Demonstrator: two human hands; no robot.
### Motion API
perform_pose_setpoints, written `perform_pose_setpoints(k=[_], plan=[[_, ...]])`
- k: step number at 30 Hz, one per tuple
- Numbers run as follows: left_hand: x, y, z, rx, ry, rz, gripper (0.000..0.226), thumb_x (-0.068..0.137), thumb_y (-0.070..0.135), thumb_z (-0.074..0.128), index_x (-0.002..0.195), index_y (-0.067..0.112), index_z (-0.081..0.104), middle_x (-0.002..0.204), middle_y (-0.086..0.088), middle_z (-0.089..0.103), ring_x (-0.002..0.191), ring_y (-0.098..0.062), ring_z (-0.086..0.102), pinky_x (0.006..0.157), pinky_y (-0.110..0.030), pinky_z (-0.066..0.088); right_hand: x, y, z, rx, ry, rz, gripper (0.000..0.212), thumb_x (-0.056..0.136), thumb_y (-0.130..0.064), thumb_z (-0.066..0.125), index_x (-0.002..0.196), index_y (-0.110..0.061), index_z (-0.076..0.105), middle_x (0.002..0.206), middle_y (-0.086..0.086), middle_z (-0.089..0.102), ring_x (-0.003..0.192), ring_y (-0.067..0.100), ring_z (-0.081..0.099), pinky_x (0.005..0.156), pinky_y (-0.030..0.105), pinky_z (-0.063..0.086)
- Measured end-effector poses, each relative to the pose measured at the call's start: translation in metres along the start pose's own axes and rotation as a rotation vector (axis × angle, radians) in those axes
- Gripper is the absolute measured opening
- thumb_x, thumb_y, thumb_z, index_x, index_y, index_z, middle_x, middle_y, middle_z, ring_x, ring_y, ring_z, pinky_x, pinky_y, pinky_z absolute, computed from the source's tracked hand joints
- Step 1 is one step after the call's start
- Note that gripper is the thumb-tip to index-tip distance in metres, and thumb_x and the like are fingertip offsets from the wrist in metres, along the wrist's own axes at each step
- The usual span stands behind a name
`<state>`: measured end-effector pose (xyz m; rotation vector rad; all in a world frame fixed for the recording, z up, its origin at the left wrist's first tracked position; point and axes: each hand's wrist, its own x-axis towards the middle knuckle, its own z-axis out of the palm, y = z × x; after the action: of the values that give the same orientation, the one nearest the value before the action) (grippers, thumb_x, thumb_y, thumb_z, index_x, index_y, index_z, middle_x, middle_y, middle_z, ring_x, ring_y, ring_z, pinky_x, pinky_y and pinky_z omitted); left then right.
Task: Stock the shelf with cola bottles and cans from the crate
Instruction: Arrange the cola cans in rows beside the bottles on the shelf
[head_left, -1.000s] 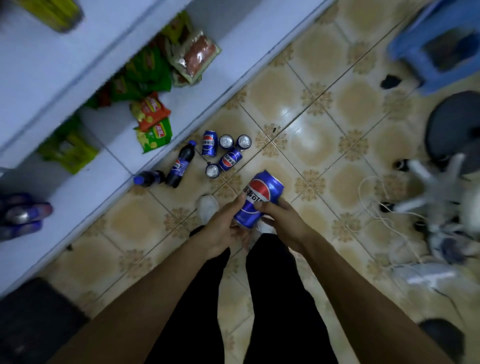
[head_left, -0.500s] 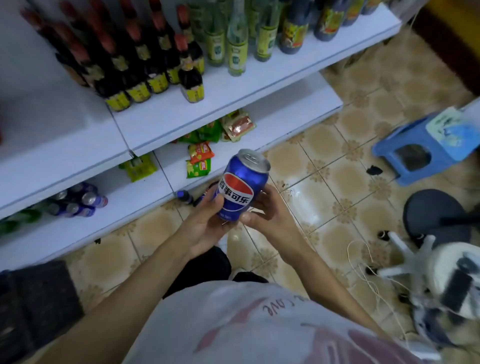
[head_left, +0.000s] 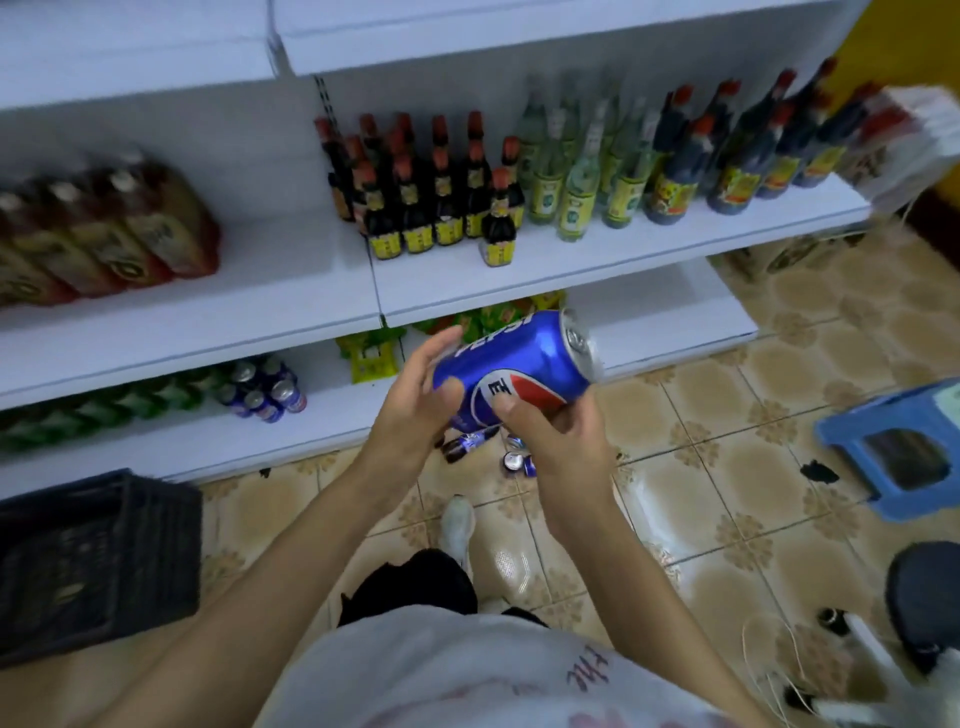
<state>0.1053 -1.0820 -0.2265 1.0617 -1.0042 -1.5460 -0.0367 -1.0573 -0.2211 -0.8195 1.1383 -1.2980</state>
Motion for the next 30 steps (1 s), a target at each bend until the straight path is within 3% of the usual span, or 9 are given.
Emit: perform_pose_setpoints(k=[3,5,12,16,20,22,24,27,30], plan=[[-0.012,0.007,0.001,-0.366,0.140,-0.230,0.087,0.073,0.074,0.040,0.138,0.016,0.044,0.133,-0.007,0.058,0.114,-0.023,0.062,0.083,-0.036,0.054,-0.003,-0.006,0.008,-0.037,-0.042,-0.033,0.059,0.065,-0.015,0.076,0.120,-0.012,0.055,0.100,0.002,0.071,0.090,0.014,0.069,0.071,0.021,0.053],[-0.017,0.010,0.000,-0.489,0.198,-0.264,0.080,0.079,0.070,0.037,0.136,0.015,0.046,0.131,-0.009,0.059,0.117,-0.026,0.060,0.080,-0.037,0.054,-0.004,-0.012,0.012,-0.079,-0.079,-0.068,0.064,0.062,-0.017,0.078,0.121,-0.012,0.055,0.105,0.006,0.070,0.094,0.015,0.068,0.074,0.023,0.054],[-0.030,0.021,-0.015,-0.112,0.275,0.049,0.076,0.076,0.067,0.059,0.136,0.023,0.043,0.136,-0.002,0.055,0.120,-0.016,0.057,0.103,-0.046,0.044,0.012,-0.042,0.028,-0.459,-0.219,-0.354,0.064,0.068,-0.008,0.085,0.121,-0.027,0.054,0.114,-0.010,0.063,0.104,0.000,0.059,0.083,0.011,0.046],[-0.036,0.030,-0.032,0.232,0.222,0.302,0.091,0.058,0.064,0.078,0.135,0.040,0.037,0.143,0.012,0.043,0.132,-0.010,0.044,0.108,-0.045,0.039,0.022,-0.049,0.048,-0.625,-0.240,-0.457,0.070,0.063,-0.019,0.078,0.124,-0.038,0.050,0.121,-0.012,0.058,0.115,0.013,0.053,0.091,0.029,0.049],[-0.032,0.054,-0.038,0.476,0.302,0.523,0.105,0.058,0.045,0.084,0.144,0.019,0.031,0.144,0.005,0.040,0.135,-0.019,0.039,0.110,-0.046,0.036,0.029,-0.046,0.083,-0.687,-0.268,-0.498,0.076,0.058,-0.018,0.077,0.127,-0.037,0.050,0.119,-0.017,0.054,0.114,0.009,0.050,0.092,0.025,0.046],[-0.027,0.064,-0.044,0.517,0.412,0.614,0.108,0.059,0.053,0.082,0.144,0.013,0.030,0.144,-0.001,0.039,0.134,-0.021,0.040,0.109,-0.039,0.038,0.034,-0.041,0.105,-0.730,-0.261,-0.570,0.079,0.058,-0.017,0.079,0.129,-0.036,0.049,0.120,-0.018,0.051,0.114,0.008,0.048,0.093,0.025,0.044],[-0.021,0.076,-0.055,0.504,0.519,0.666,0.103,0.059,0.059,0.080,0.142,0.021,0.031,0.141,0.009,0.040,0.132,-0.018,0.042,0.107,-0.027,0.038,0.042,-0.034,0.129,-0.733,-0.259,-0.621,0.080,0.058,-0.019,0.077,0.131,-0.035,0.049,0.120,-0.018,0.049,0.114,0.008,0.047,0.093,0.026,0.044],[-0.007,0.098,-0.082,0.431,0.609,0.710,0.082,0.058,0.047,0.082,0.128,0.043,0.040,0.126,0.027,0.049,0.124,-0.007,0.048,0.099,-0.016,0.040,0.055,-0.030,0.170,-0.685,-0.242,-0.659,0.077,0.060,-0.024,0.076,0.132,-0.035,0.048,0.120,-0.018,0.049,0.115,0.007,0.047,0.092,0.018,0.042],[0.014,0.132,-0.118,0.397,0.664,0.762,0.067,0.057,0.040,0.082,0.116,0.038,0.051,0.114,0.024,0.058,0.113,-0.005,0.056,0.092,-0.017,0.045,0.073,-0.032,0.216,-0.577,-0.265,-0.646,0.078,0.066,-0.022,0.083,0.134,-0.034,0.047,0.127,-0.019,0.050,0.121,0.005,0.047,0.093,0.012,0.041]])
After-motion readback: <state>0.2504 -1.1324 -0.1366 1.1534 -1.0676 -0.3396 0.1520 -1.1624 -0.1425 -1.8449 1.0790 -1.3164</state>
